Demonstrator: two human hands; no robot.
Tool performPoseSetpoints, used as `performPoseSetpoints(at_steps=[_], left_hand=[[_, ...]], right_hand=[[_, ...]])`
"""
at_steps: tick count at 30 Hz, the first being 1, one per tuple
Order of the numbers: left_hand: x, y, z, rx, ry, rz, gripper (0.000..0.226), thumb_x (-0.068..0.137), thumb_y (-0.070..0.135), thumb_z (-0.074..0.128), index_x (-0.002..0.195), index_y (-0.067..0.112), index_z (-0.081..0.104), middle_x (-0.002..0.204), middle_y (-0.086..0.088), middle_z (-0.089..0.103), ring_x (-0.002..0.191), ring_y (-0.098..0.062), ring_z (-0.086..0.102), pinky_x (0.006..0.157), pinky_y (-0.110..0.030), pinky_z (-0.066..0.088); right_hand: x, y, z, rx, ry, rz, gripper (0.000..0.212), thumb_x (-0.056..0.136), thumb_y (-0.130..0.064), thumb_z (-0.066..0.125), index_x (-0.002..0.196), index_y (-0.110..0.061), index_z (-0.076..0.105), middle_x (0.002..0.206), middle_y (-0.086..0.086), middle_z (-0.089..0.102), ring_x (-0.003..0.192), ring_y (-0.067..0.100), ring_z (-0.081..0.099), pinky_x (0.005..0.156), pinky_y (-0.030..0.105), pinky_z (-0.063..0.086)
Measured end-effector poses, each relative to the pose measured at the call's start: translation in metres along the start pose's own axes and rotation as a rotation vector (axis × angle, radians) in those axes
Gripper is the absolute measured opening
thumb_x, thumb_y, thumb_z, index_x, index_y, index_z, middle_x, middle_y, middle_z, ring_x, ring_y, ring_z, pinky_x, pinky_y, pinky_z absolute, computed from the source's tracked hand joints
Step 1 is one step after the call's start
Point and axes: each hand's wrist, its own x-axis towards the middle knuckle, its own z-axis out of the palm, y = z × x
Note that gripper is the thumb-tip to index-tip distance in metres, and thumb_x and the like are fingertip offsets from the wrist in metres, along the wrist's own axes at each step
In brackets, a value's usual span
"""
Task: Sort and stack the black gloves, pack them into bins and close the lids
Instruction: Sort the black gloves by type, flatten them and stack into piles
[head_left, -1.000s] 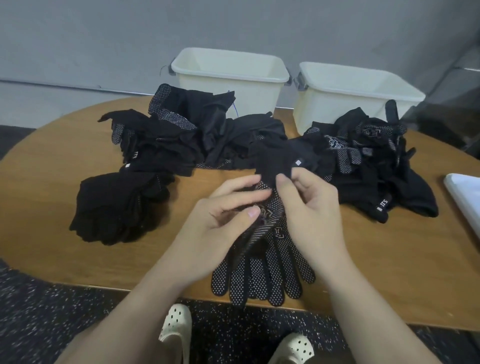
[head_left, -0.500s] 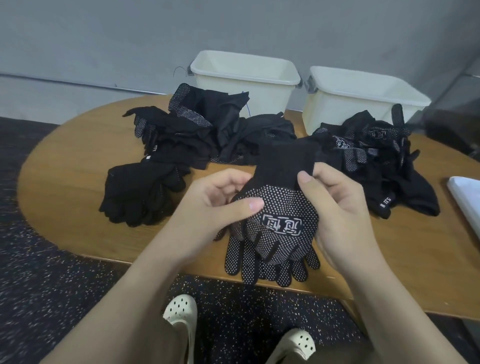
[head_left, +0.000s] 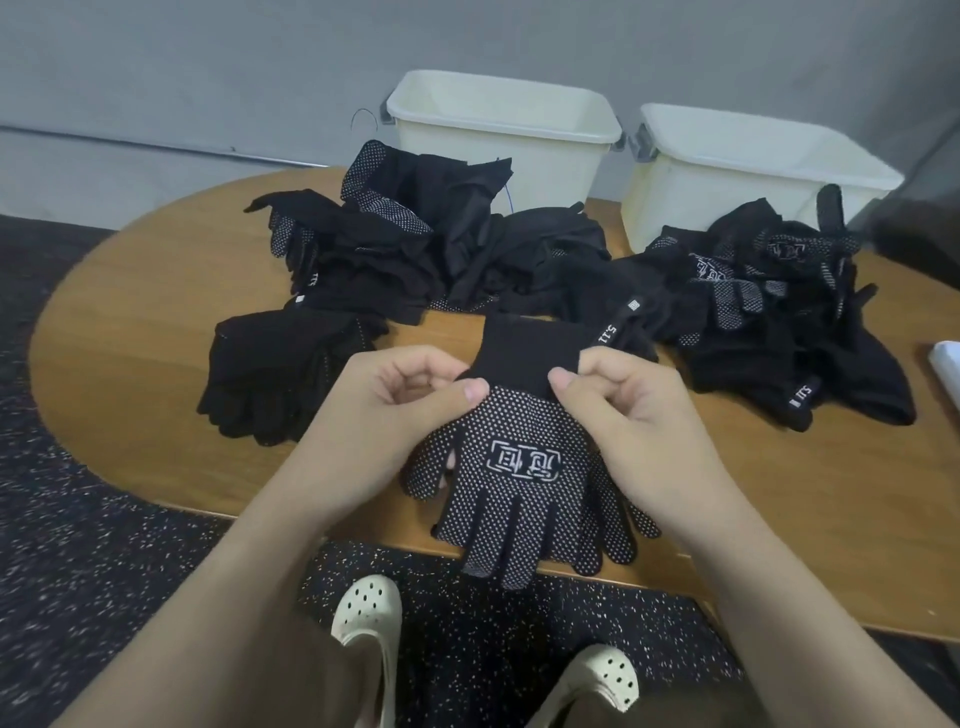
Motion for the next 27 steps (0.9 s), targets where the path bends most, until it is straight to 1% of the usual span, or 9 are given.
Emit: performPoseSetpoints(at_steps=[3, 5, 8, 11, 13, 17, 19, 23, 27], left_hand=[[0.006, -0.003, 0.000, 0.042, 0.046, -0.046, 0.019, 0.096, 0.019, 0.068, 0.086, 0.003, 0.073, 0.068, -0.013, 0.071, 0.052, -0.022, 0.062, 0.047, -0.028, 0.052], [0.009, -0.007, 0.001, 0.056, 0.019, -0.105, 0.020, 0.097, 0.024, 0.068, 0.090, 0.006, 0.074, 0.079, -0.012, 0.076, 0.065, -0.025, 0.068, 0.059, -0.030, 0.057], [0.011, -0.010, 0.003, 0.125, -0.041, -0.158, 0.013, 0.094, 0.023, 0.072, 0.092, 0.010, 0.074, 0.088, -0.006, 0.079, 0.081, -0.021, 0.076, 0.076, -0.029, 0.060], [0.015, -0.014, 0.004, 0.107, 0.035, -0.176, 0.012, 0.093, 0.014, 0.074, 0.089, 0.004, 0.070, 0.071, -0.013, 0.074, 0.056, -0.021, 0.067, 0.055, -0.031, 0.057], [0.018, -0.017, 0.003, 0.141, 0.086, -0.180, 0.013, 0.094, 0.013, 0.073, 0.088, 0.002, 0.070, 0.063, -0.015, 0.070, 0.048, -0.020, 0.060, 0.047, -0.028, 0.053], [0.025, -0.023, 0.001, 0.244, 0.156, -0.159, 0.011, 0.095, 0.016, 0.072, 0.089, 0.007, 0.074, 0.063, -0.014, 0.071, 0.050, -0.025, 0.061, 0.053, -0.036, 0.056], [0.027, -0.026, 0.001, 0.307, 0.187, -0.152, 0.011, 0.095, 0.019, 0.072, 0.089, 0.011, 0.075, 0.062, -0.013, 0.071, 0.050, -0.030, 0.062, 0.055, -0.039, 0.057], [0.031, -0.032, 0.002, 0.455, 0.242, -0.119, 0.009, 0.094, 0.025, 0.074, 0.087, 0.019, 0.075, 0.060, 0.006, 0.072, 0.048, -0.013, 0.066, 0.051, -0.025, 0.055], [0.036, -0.036, -0.001, 0.622, 0.296, -0.102, 0.015, 0.089, 0.036, 0.077, 0.083, 0.023, 0.076, 0.068, 0.011, 0.074, 0.064, -0.004, 0.070, 0.064, -0.024, 0.057]], right_hand=[[0.013, 0.009, 0.004, -0.062, 0.008, 0.006, 0.037, 0.104, -0.019, 0.060, 0.076, 0.005, 0.054, 0.054, 0.000, 0.050, 0.054, 0.007, 0.044, 0.056, 0.018, 0.038], [0.021, 0.015, 0.005, -0.108, 0.024, -0.004, 0.040, 0.103, -0.021, 0.060, 0.076, 0.007, 0.052, 0.054, 0.006, 0.045, 0.055, 0.010, 0.041, 0.056, 0.020, 0.037], [0.030, 0.021, 0.005, -0.174, 0.042, -0.027, 0.042, 0.103, -0.020, 0.061, 0.074, 0.007, 0.047, 0.053, -0.001, 0.036, 0.053, 0.008, 0.032, 0.053, 0.018, 0.032], [0.038, 0.029, 0.005, -0.217, 0.027, -0.026, 0.040, 0.101, -0.023, 0.063, 0.072, 0.001, 0.051, 0.053, 0.003, 0.043, 0.055, 0.010, 0.036, 0.056, 0.025, 0.034], [0.042, 0.033, 0.005, -0.244, 0.036, -0.018, 0.036, 0.100, -0.022, 0.066, 0.069, -0.010, 0.054, 0.052, -0.009, 0.049, 0.053, 0.007, 0.039, 0.056, 0.023, 0.036], [0.049, 0.038, 0.003, -0.317, 0.030, -0.005, 0.029, 0.096, -0.023, 0.070, 0.070, -0.015, 0.061, 0.061, -0.013, 0.062, 0.058, 0.004, 0.052, 0.061, 0.018, 0.042], [0.052, 0.040, 0.003, -0.348, 0.049, -0.006, 0.028, 0.094, -0.021, 0.073, 0.069, -0.020, 0.062, 0.063, -0.014, 0.064, 0.060, -0.001, 0.054, 0.062, 0.010, 0.039], [0.055, 0.041, 0.006, -0.461, 0.092, -0.021, 0.021, 0.092, -0.019, 0.075, 0.073, -0.017, 0.066, 0.069, -0.009, 0.066, 0.067, -0.001, 0.055, 0.065, 0.006, 0.040], [0.056, 0.041, 0.004, -0.485, 0.099, -0.011, 0.017, 0.092, -0.019, 0.075, 0.077, -0.012, 0.069, 0.071, -0.007, 0.067, 0.073, 0.004, 0.057, 0.066, 0.004, 0.042]])
